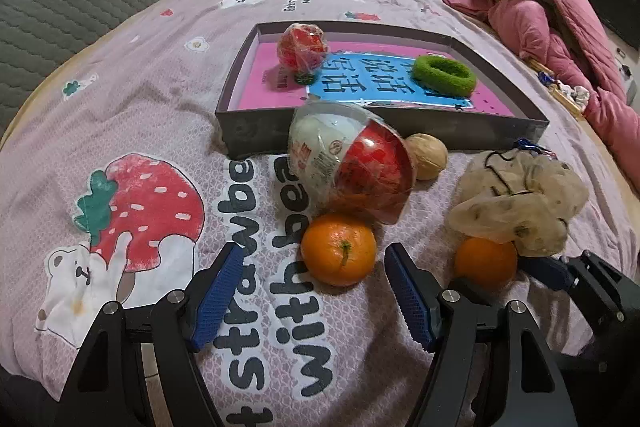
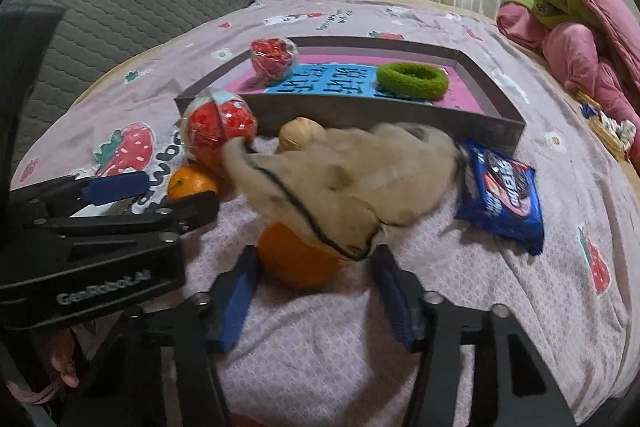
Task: Organize objects
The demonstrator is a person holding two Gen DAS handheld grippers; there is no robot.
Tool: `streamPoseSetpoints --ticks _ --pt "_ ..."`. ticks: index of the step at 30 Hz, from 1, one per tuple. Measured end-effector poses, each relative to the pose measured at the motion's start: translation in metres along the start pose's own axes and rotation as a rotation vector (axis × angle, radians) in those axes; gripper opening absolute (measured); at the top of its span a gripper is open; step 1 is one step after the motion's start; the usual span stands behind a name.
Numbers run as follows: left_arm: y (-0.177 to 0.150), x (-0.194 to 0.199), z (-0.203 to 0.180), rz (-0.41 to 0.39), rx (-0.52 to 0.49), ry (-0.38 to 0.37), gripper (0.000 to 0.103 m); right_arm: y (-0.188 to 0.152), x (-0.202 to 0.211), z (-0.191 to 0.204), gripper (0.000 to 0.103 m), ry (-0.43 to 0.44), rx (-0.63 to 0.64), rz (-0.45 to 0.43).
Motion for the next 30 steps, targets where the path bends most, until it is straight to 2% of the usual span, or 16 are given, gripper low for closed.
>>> streamPoseSetpoints --ticks 2,5,9,14,23,30 --pt "0.001 -0.002 0.0 0.001 -0.002 0.001 0.075 -0.001 -0.003 0.004 0.041 0.006 0.019 0.004" --pt "0.002 -0.004 -0.002 0.002 -0.001 -0.007 0.069 -0.001 -0.004 0.006 0.039 0.012 0.032 -0.001" --pt "0.002 -0.008 -0.007 0.007 -0.019 -0.017 0.054 -0.002 -0.002 0.003 0.039 0.03 0.027 -0.003" --pt "0.002 -0.009 -0.013 0.009 -0.037 -0.034 0.04 -0.004 0.004 0.002 0.039 0.036 0.03 -0.006" --pt "0.007 0.001 -0.013 -0.023 -0.027 -0.067 0.038 -0.004 0.018 -0.001 0.039 0.063 0.024 -0.026" --pt "0.006 0.022 -0.011 -0.061 -0.033 -0.073 0.038 0.01 0.038 -0.011 0.039 0.047 0.017 -0.082"
Point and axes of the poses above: each gripper's, at about its wrist camera, not at the fingertips, and x roughly against the way its jaws point, z to its left, y to its top, the point moved 3 cm from there along -x, roughly the way its jaws point, and after that the axes turned 10 degrees about -z, right-handed, at the moved point
